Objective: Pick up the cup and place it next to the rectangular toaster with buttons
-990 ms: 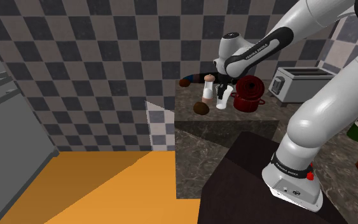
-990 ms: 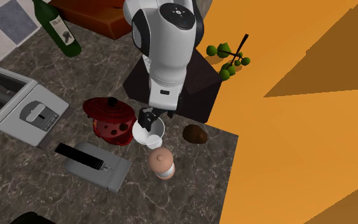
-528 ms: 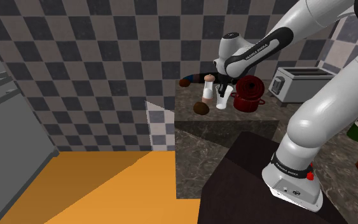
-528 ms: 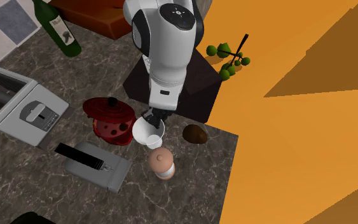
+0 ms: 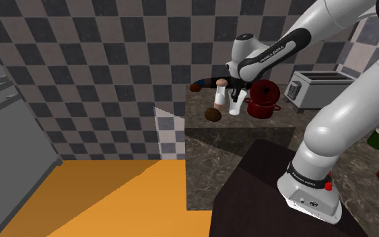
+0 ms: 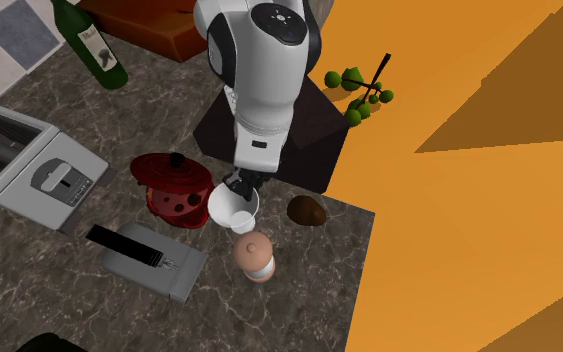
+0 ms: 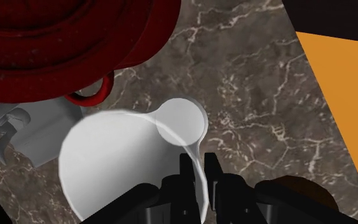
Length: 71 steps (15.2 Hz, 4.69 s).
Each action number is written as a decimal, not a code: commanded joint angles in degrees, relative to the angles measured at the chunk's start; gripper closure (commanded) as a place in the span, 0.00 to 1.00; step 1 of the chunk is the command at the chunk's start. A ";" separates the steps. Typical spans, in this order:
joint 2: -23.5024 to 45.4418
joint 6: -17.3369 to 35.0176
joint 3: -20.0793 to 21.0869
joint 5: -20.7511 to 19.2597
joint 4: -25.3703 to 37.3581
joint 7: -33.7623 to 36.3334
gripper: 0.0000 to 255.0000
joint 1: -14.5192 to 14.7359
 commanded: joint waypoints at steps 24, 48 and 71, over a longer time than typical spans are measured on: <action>-8.72 -20.42 1.66 4.92 12.13 -5.88 1.00 1.77; -8.62 -38.21 3.29 7.67 30.45 -10.31 1.00 2.65; -29.34 -43.78 -11.74 -2.09 22.55 -31.96 1.00 -5.93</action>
